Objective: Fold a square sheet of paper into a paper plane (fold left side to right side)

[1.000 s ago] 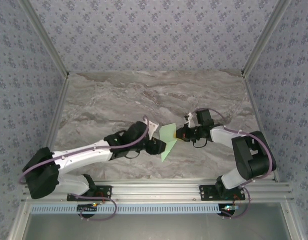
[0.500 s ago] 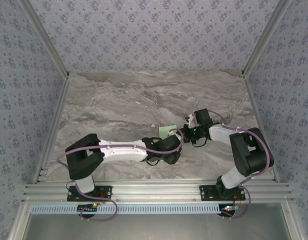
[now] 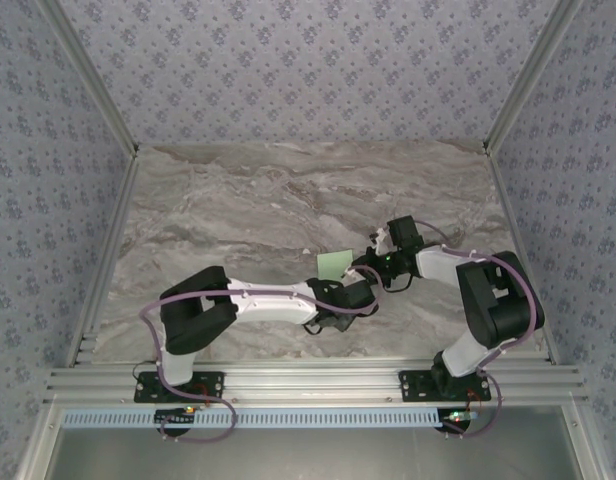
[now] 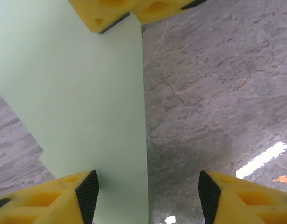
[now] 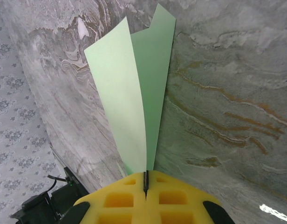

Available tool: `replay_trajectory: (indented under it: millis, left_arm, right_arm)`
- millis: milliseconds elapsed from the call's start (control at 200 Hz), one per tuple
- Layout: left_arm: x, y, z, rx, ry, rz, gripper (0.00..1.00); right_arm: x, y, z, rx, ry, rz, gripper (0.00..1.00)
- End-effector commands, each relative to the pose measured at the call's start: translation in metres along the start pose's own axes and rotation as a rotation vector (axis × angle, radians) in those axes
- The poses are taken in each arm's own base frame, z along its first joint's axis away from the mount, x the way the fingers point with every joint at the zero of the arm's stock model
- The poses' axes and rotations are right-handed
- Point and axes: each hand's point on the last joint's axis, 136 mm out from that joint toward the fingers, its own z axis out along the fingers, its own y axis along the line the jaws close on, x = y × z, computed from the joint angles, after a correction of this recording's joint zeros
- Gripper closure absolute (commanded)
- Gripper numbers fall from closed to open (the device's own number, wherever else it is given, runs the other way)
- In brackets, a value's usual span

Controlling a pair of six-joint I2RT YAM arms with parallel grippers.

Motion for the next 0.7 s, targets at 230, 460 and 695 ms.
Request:
replay_trajectory:
  millis: [230, 460, 695]
  left_arm:
    - [0.0028, 0.0057, 0.0012, -0.068, 0.019, 0.019, 0.56]
    - [0.0035, 0.0030, 0.0014, -0.056, 0.020, 0.018, 0.68]
    - [0.0033, 0.0014, 0.0015, -0.041, 0.015, 0.006, 0.75]
  right_arm:
    - [0.0021, -0.0004, 0.0040, 0.030, 0.027, 0.021, 1.00]
    - [0.0015, -0.0012, 0.0042, 0.044, 0.027, 0.016, 1.00]
    - [0.0003, -0.0020, 0.0047, 0.048, 0.024, 0.014, 1.00]
